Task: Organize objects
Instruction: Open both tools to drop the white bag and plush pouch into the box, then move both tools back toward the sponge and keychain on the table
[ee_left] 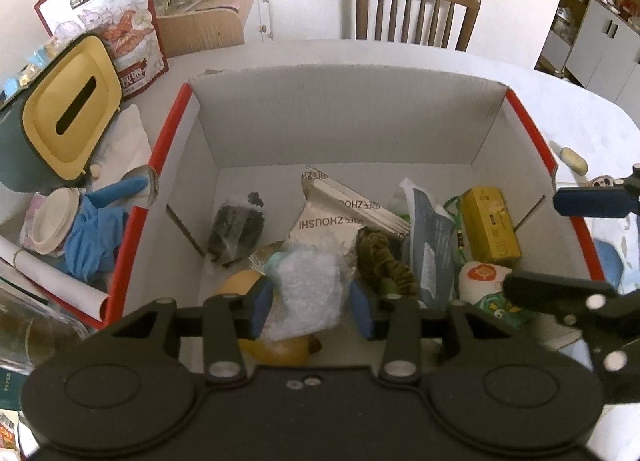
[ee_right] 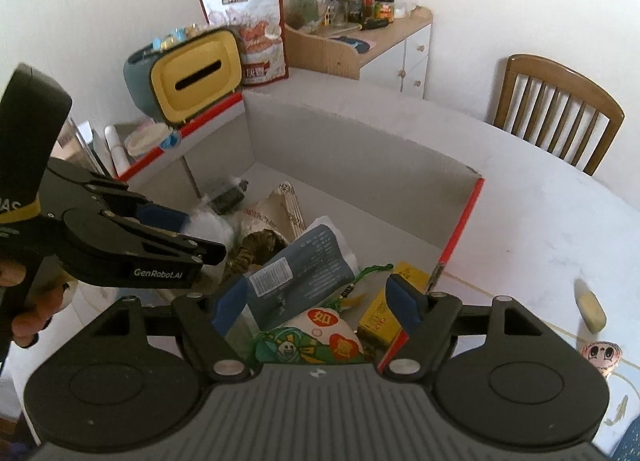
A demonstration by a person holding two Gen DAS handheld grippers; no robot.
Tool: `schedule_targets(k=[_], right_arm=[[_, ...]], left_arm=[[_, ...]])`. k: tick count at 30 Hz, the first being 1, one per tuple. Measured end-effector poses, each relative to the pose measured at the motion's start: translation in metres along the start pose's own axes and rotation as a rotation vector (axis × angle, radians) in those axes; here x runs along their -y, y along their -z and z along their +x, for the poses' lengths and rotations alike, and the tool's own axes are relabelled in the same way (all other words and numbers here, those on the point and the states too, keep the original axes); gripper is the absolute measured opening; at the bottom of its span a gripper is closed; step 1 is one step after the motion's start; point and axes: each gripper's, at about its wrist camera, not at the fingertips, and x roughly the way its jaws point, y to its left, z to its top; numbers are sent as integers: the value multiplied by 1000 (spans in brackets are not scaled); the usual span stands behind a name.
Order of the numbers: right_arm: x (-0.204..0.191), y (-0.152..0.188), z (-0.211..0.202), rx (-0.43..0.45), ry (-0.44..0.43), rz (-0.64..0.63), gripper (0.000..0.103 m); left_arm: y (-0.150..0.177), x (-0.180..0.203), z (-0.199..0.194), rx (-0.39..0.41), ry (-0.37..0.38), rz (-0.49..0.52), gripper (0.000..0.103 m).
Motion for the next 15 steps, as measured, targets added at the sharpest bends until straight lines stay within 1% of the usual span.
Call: schedule_targets(k=[6,15], right_arm=[[8,4,-30,51,-20,19,77],[25,16,-76,135,-36,66,77]], left_arm=[[-1,1,-17,46,15,-12,52],[2,18,-49,116,53,4,58]])
